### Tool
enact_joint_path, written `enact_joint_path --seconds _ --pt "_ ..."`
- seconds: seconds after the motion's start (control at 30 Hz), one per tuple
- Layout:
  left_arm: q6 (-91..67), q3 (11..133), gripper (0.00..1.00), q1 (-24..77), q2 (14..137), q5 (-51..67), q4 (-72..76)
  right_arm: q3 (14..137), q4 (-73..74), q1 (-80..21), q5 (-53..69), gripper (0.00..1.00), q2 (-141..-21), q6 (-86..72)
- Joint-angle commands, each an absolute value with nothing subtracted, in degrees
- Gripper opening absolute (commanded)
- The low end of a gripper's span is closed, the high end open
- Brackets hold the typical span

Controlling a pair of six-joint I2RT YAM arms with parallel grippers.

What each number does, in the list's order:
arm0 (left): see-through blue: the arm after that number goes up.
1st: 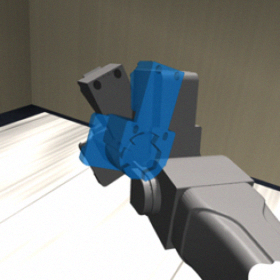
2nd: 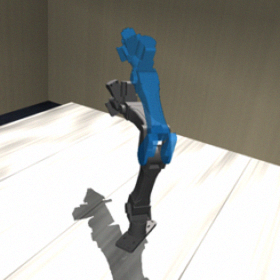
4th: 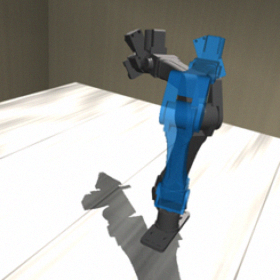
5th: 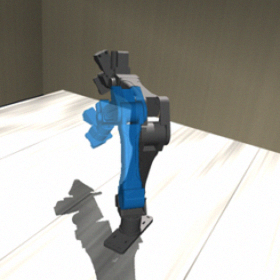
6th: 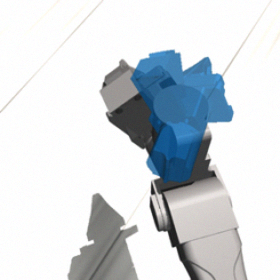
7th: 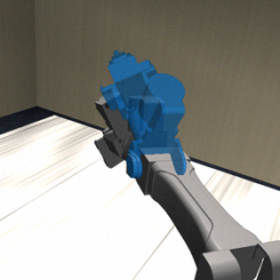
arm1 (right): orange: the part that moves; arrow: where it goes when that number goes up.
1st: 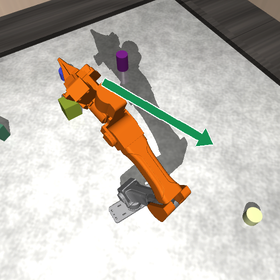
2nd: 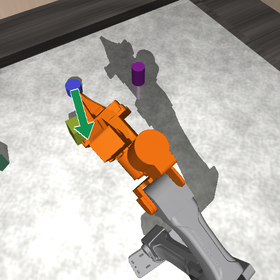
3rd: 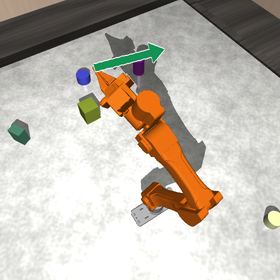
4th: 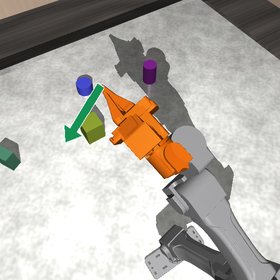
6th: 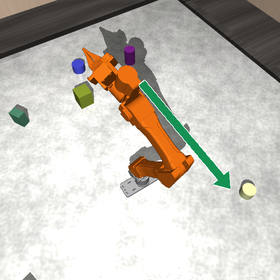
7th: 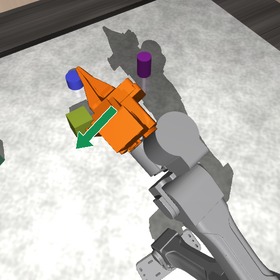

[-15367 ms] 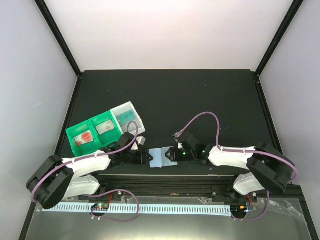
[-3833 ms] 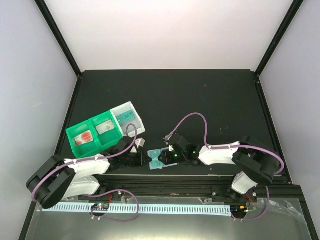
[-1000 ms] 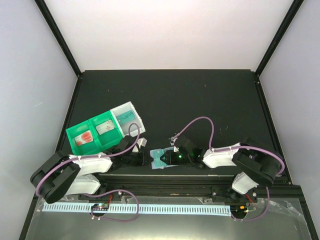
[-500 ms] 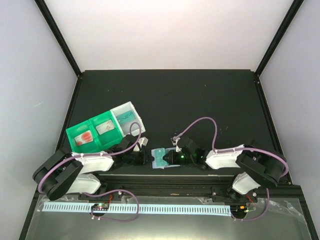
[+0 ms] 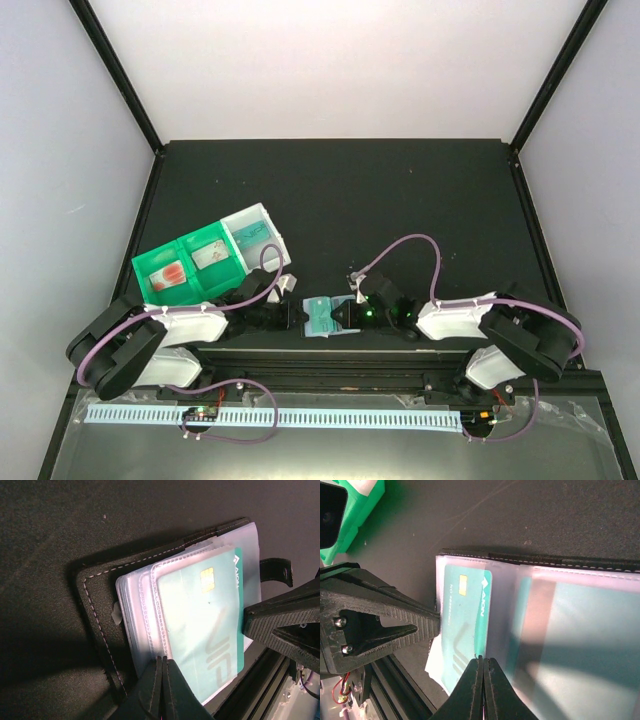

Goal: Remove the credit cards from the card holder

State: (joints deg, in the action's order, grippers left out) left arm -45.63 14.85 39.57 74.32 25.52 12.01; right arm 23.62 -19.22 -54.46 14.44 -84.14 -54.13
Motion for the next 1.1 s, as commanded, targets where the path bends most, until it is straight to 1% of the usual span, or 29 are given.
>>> enact_joint_path --seconds 0.0,0.1,0.2,0.27,0.43,0.5,0.63,0.8,0.97,1.07 --pt "-44.39 14.23 0.02 40.03 76.47 21.79 7.54 22.72 -20.15 -54.05 13.82 0.01 -82.33 -53.10" --pt "-44.40 14.33 0.02 40.00 76.77 21.90 7.71 22.68 -20.01 -54.06 13.56 0.02 -82.16 -53.36" --pt "-44.42 14.33 0.02 40.04 77.05 21.99 7.93 22.84 -19.50 -54.05 13.04 0.12 -82.54 -53.70" --pt "-44.41 14.33 0.02 40.02 77.15 22.04 8.00 23.17 -19.34 -54.05 13.05 0.16 -83.30 -53.65" --pt "-44.57 14.07 0.02 40.12 77.08 22.14 8.17 23.51 -19.96 -54.05 13.48 0.17 -85.05 -53.89" --pt "-44.57 13.98 0.02 40.08 77.11 22.15 8.26 23.39 -20.86 -54.05 13.93 0.16 -85.46 -54.05" --pt "-44.61 13.89 0.02 40.08 77.07 22.08 8.43 23.13 -22.08 -54.05 14.68 0.07 -85.38 -53.81" --pt "-44.49 13.89 0.02 40.11 77.32 22.24 8.70 22.94 -24.01 -54.04 16.35 0.02 -85.49 -53.38" --pt "-44.59 13.89 0.02 40.17 77.51 22.16 8.88 22.47 -24.83 -54.05 16.37 0.01 -85.37 -53.97" --pt "-44.58 13.89 0.02 40.17 77.45 22.11 8.67 22.03 -22.67 -53.47 14.48 0.01 -83.77 -54.16"
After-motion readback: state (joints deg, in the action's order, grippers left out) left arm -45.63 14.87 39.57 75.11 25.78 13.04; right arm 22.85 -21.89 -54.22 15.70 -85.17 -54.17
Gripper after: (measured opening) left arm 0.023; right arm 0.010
